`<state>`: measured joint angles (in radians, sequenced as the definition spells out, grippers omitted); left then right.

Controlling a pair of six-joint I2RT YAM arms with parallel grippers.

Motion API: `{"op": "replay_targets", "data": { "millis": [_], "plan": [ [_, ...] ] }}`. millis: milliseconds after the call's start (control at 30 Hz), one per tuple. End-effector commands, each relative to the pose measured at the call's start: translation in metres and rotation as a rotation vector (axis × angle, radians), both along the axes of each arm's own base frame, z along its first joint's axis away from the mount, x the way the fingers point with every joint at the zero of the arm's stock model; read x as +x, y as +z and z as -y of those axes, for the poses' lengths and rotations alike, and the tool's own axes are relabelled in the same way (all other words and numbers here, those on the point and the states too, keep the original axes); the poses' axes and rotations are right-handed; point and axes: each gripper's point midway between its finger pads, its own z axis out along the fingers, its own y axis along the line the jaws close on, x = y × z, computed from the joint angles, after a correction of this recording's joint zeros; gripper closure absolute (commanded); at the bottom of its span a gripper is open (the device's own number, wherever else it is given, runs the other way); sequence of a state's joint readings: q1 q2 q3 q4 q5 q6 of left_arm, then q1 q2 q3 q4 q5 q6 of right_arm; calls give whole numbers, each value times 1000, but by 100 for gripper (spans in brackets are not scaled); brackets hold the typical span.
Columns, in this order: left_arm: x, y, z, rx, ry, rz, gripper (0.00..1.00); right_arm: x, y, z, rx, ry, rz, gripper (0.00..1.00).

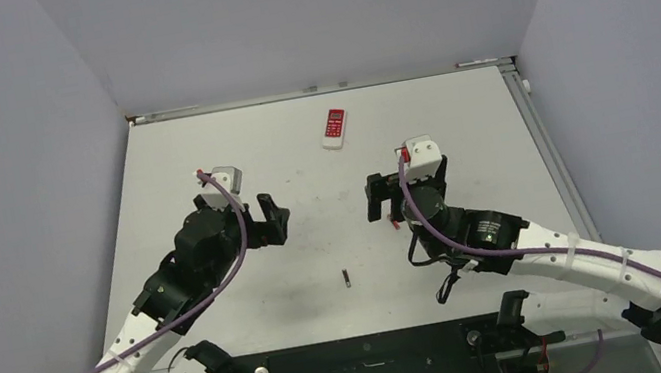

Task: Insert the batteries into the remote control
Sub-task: Pick up the remote control from the center of the board.

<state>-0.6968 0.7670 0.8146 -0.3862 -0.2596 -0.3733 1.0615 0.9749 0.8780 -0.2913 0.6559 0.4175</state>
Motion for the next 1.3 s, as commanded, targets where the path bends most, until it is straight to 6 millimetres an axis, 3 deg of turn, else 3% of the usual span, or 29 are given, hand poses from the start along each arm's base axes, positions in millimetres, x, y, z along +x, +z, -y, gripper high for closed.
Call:
{"op": "replay_targets", "data": {
  "millis": [0, 533, 800, 1267],
  "plan": [
    [2, 23, -6, -30, 27, 46, 4, 13, 23, 22, 20, -183, 58, 13],
    [-3, 32, -12, -52, 39, 74, 4, 35, 24, 2, -97, -240, 43, 13],
    [-5, 36, -16, -59, 49, 87, 4, 75, -3, 3, -84, -278, -84, 8],
    [-7, 40, -20, -76, 57, 94, 4, 118, -32, -29, -9, -238, -219, 6]
  ]
}}
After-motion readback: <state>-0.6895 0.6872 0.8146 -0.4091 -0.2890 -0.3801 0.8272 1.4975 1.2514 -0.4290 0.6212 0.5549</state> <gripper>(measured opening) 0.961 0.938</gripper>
